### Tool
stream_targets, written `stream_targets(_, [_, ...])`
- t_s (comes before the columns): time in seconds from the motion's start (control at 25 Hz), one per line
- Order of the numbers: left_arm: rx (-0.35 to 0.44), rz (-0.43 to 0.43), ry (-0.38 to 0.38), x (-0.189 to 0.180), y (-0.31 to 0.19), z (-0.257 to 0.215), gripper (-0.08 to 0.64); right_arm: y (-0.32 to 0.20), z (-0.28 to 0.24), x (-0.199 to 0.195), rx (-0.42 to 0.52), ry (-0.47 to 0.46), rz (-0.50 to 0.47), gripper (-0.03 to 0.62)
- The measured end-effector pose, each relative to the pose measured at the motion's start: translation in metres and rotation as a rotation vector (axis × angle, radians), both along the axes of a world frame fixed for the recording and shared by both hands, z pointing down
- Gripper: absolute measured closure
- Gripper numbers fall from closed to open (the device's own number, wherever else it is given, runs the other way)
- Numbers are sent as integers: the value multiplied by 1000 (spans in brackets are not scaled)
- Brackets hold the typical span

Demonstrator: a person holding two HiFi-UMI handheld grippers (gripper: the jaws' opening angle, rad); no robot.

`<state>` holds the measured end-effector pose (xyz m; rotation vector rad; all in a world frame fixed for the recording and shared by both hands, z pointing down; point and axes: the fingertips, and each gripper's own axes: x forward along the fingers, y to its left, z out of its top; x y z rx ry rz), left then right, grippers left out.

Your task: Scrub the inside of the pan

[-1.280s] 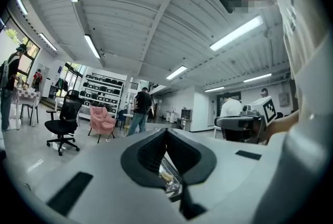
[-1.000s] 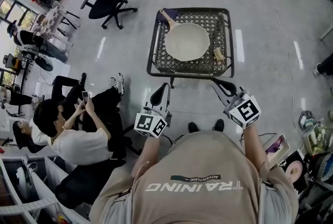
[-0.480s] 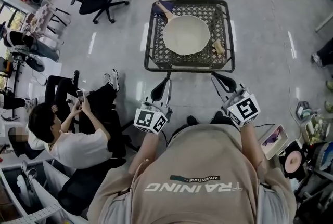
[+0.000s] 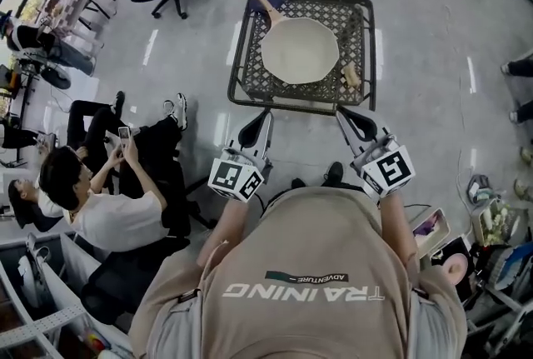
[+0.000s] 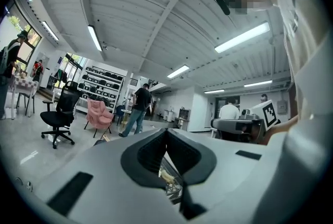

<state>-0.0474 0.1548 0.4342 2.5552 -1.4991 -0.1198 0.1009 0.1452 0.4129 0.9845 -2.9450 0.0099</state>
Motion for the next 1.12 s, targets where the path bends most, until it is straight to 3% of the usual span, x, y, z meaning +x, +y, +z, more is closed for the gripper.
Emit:
stream_targets(0.28, [-22, -44, -27, 26, -16, -2, 543, -32, -2, 22, 11, -34, -54, 575])
stream_targets(0.52, [-64, -110, 41, 47, -26, 4, 542, -49, 19, 26, 26, 33, -122, 575])
stream_targets(0.72, [-53, -140, -13, 45, -32, -1, 543, -56, 18, 16, 22, -2, -167, 575])
stream_targets(1.12, [-87, -81, -4, 40, -59, 14, 543, -75, 11, 1, -70, -117, -122, 575])
